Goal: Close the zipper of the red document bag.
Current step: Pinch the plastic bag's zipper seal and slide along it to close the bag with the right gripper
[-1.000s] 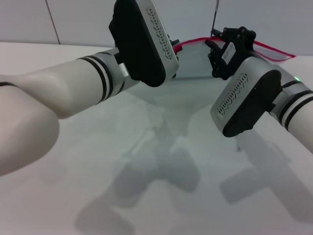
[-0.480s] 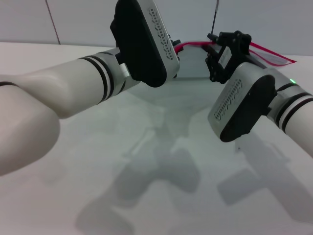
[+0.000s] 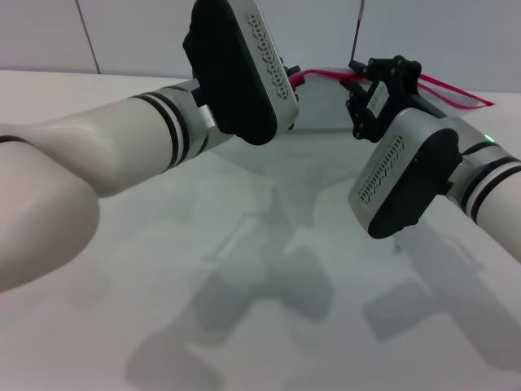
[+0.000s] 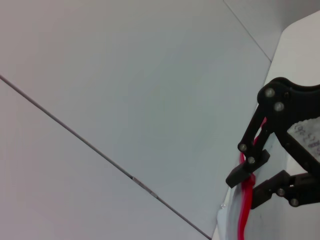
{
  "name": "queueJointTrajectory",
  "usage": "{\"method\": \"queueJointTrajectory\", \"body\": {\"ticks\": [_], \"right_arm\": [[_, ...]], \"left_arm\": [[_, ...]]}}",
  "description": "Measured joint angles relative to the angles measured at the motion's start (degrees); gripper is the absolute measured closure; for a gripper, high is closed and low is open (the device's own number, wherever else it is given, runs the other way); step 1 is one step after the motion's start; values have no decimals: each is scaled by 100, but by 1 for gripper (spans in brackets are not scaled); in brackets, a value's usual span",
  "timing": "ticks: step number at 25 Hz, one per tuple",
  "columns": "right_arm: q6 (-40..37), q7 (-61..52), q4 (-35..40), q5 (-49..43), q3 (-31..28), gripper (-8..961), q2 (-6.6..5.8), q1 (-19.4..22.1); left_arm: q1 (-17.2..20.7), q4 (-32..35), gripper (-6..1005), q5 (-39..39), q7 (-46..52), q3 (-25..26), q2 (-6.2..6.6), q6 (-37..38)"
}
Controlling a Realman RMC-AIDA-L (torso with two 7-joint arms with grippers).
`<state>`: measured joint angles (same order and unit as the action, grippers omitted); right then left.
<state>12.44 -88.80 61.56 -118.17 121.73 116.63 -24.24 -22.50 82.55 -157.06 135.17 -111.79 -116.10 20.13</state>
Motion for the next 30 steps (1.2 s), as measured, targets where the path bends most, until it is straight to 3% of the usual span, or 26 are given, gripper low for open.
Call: {"method": "queueJointTrajectory", "body": {"ticks": [5,8,30], "right_arm": [[4,2,-1,48,20,776,0,-2],[17,3,3,50,52,844,0,-2],[243,375,-279,482,111,869,-1,-70]], "left_arm": [[-4,2,945,0,0,0,0,0],[-4,2,945,0,0,0,0,0],[63,54,944,0,0,0,0,0]]}}
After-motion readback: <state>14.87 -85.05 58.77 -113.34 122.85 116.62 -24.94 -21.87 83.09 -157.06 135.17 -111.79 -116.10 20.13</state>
